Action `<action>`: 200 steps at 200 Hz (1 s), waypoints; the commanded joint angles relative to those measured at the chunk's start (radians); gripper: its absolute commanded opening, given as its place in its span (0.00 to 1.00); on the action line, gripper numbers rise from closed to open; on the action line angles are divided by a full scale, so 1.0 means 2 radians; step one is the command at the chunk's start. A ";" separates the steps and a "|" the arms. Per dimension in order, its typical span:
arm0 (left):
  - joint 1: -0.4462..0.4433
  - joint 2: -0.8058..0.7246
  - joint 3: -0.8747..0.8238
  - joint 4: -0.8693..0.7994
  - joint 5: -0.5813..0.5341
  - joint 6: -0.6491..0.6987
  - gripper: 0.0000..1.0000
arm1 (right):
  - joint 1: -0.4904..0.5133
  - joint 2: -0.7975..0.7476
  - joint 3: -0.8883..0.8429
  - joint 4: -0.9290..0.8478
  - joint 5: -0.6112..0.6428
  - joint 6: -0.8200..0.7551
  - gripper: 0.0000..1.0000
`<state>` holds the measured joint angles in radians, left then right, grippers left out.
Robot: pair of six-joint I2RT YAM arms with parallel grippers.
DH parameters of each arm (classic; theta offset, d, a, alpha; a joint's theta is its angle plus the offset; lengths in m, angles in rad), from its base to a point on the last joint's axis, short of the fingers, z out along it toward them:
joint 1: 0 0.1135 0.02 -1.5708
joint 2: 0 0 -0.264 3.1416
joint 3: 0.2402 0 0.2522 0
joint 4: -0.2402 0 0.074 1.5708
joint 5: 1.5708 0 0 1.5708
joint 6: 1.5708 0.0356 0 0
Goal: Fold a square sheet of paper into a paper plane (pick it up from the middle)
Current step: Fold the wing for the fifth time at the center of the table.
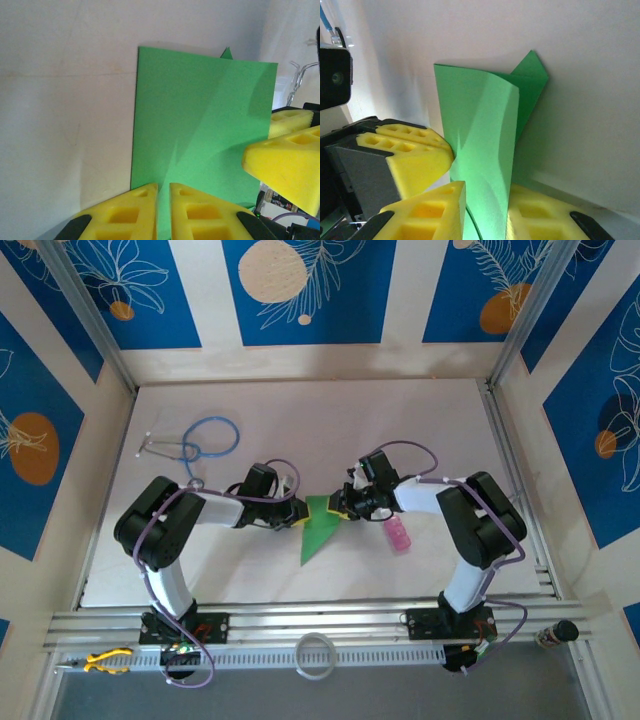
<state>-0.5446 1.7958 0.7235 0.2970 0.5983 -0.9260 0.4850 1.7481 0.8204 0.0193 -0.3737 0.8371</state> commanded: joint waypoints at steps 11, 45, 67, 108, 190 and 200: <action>-0.005 0.022 -0.011 -0.011 -0.010 0.008 0.15 | -0.002 0.011 0.018 -0.023 -0.013 -0.023 0.23; -0.005 0.019 -0.011 -0.014 -0.010 0.009 0.15 | -0.004 0.012 0.018 -0.023 -0.014 -0.026 0.19; -0.005 0.016 -0.011 -0.014 -0.011 0.010 0.15 | -0.004 0.010 0.017 -0.023 -0.015 -0.025 0.13; -0.004 -0.001 -0.004 -0.024 -0.011 0.015 0.18 | -0.004 0.003 0.012 -0.016 -0.016 -0.016 0.05; -0.003 -0.070 0.015 -0.098 -0.052 0.059 0.34 | 0.001 -0.018 0.001 -0.007 0.013 0.034 0.02; -0.003 -0.080 0.016 -0.110 -0.064 0.068 0.34 | 0.002 -0.021 -0.003 -0.006 0.024 0.045 0.01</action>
<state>-0.5465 1.6943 0.7315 0.1635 0.5350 -0.8520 0.4824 1.7447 0.8337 0.0074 -0.3595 0.8711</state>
